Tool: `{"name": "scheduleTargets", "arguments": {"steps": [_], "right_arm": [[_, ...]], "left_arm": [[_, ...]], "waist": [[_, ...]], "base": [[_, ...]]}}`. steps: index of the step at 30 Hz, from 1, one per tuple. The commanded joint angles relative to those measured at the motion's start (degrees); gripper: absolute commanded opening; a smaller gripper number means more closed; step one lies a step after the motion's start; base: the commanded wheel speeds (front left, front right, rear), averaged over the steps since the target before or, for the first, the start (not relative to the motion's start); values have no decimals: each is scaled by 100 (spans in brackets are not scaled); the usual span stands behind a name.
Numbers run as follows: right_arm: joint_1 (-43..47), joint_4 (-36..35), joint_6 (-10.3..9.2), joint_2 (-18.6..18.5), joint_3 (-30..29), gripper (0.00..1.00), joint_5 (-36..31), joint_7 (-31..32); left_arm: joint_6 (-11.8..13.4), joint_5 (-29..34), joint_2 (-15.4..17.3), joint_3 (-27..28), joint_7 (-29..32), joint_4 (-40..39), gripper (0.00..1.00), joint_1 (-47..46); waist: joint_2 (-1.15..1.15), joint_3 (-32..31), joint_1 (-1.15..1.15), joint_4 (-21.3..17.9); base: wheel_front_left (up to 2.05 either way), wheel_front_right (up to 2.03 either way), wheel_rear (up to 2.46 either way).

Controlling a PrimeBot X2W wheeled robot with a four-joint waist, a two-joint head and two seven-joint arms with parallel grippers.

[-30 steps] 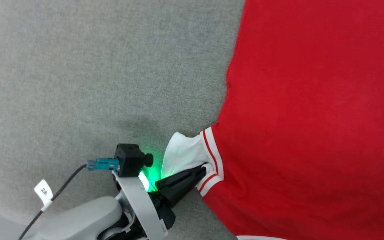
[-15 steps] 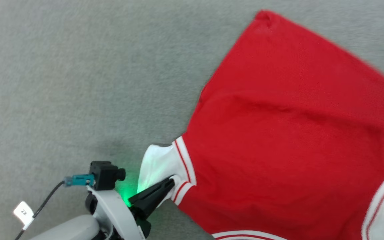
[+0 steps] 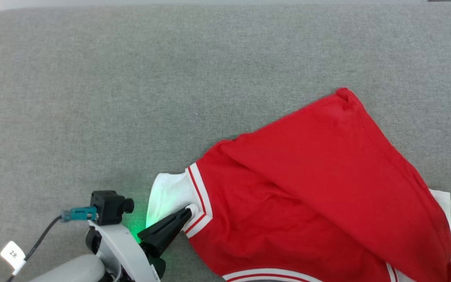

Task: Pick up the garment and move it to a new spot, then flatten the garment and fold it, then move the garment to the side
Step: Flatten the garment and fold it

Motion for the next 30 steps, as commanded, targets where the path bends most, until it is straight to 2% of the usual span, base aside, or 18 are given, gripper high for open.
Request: {"name": "scheduleTargets", "arguments": {"steps": [1,5,11,12,13,14,17,20,25,27,30], "right_arm": [[87,-47,-6,93,34,0,-89,-64],[67,143,-6,129,343,0,-382,-421],[-236,854,-6,155,869,0,-714,-1220],[-326,920,-7,178,888,29,-752,-1402],[-399,960,-8,190,900,44,-773,-1531],[-453,982,-8,187,918,100,-768,-1628],[-550,708,-9,25,779,100,-720,-1851],[-367,88,-6,-166,395,100,-523,-1779],[-300,-1014,-6,-378,-599,100,57,-1089],[-419,-1119,-6,-449,-760,100,150,-987],[-1083,-1130,-6,-676,-1038,100,202,-978]], "left_arm": [[15,46,-11,12,7,-21,0,53],[14,55,-51,-28,7,-23,0,-35],[11,68,-62,-99,7,-17,0,-178],[11,68,-51,-104,7,-12,0,-188],[11,66,-43,-109,7,-10,0,-191],[11,63,-37,-112,7,-9,0,-188],[11,73,-51,-115,7,-24,0,-163],[11,89,-86,-110,8,-39,0,-130],[11,159,-191,-161,7,-94,0,-165],[11,164,-215,-177,7,-104,0,-187],[11,197,-319,-212,7,-126,0,-265]], "waist": [[0,52,0,-21],[0,110,0,-11],[0,175,0,53],[0,177,0,58],[0,175,0,62],[0,173,0,64],[0,163,0,95],[0,167,0,161],[0,218,0,385],[0,233,0,438],[0,291,0,632]], "base": [[0,0,0],[0,0,0],[0,0,0],[0,0,0],[0,0,0],[0,0,0],[0,0,0],[0,0,0],[0,0,0],[0,0,0],[0,0,0]]}}
